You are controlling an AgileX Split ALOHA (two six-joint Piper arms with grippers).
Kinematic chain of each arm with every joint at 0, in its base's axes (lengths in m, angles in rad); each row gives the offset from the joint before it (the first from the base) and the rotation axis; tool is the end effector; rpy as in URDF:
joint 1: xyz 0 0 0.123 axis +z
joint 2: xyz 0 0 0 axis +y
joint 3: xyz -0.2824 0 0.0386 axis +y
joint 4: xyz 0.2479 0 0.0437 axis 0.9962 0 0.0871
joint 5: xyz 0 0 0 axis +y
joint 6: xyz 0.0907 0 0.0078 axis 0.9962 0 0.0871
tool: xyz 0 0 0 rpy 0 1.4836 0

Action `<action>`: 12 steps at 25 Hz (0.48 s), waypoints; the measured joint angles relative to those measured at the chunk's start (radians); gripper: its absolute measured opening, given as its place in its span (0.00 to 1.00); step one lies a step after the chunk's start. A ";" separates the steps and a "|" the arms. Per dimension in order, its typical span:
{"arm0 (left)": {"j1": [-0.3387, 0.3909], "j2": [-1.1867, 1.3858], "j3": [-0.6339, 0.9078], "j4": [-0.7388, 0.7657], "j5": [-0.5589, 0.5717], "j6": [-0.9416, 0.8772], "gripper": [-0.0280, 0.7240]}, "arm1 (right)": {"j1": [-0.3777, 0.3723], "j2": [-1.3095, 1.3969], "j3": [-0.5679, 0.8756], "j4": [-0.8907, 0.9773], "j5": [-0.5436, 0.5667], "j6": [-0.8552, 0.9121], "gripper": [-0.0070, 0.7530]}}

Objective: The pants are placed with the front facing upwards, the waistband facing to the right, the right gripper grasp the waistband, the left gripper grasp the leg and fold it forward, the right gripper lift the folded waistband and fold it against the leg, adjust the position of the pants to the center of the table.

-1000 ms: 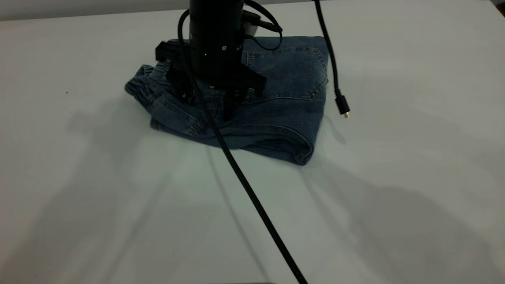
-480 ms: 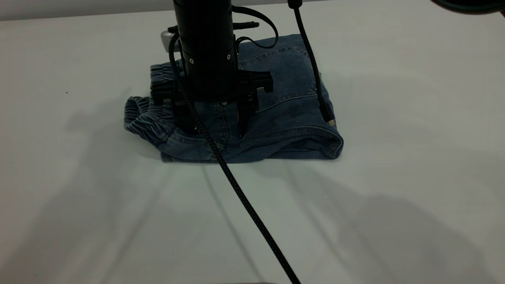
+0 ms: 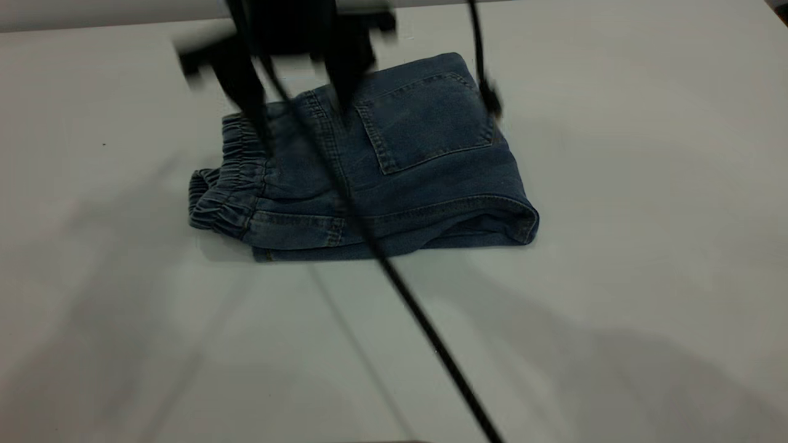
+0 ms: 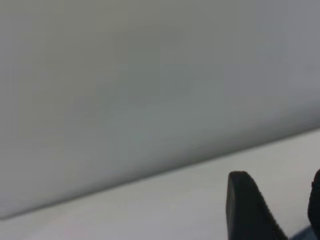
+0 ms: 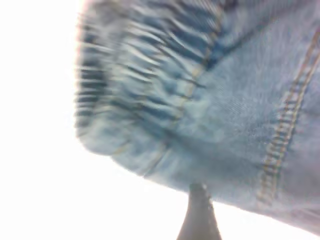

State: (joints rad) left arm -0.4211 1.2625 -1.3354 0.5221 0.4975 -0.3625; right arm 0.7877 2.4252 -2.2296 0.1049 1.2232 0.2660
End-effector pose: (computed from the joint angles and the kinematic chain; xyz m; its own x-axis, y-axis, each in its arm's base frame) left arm 0.2645 -0.0947 0.4409 -0.2308 0.2156 -0.9488 0.2138 0.9626 0.1667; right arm 0.3545 0.3688 0.1860 -0.8687 -0.4534 -0.1994 -0.4856 0.8590 0.1622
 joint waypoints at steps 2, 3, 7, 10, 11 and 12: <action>0.000 -0.061 0.000 0.000 0.016 0.008 0.41 | 0.000 -0.093 0.000 0.025 0.005 -0.047 0.61; 0.000 -0.092 0.000 0.000 0.024 0.014 0.41 | 0.000 -0.145 0.000 0.031 0.007 -0.068 0.60; 0.000 -0.206 0.000 -0.006 0.099 0.032 0.41 | 0.001 -0.338 0.000 0.039 0.020 -0.119 0.55; 0.000 -0.287 0.000 -0.020 0.210 0.052 0.41 | 0.005 -0.473 0.000 0.047 0.032 -0.154 0.52; 0.000 -0.314 0.000 -0.035 0.257 0.072 0.41 | 0.010 -0.520 0.000 0.049 0.034 -0.173 0.51; 0.000 -0.339 0.000 -0.055 0.306 0.094 0.41 | 0.013 -0.568 0.000 0.052 0.035 -0.189 0.51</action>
State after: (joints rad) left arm -0.4211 0.9230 -1.3354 0.4670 0.8032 -0.2683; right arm 0.8002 1.8572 -2.2296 0.1570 1.2584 0.0773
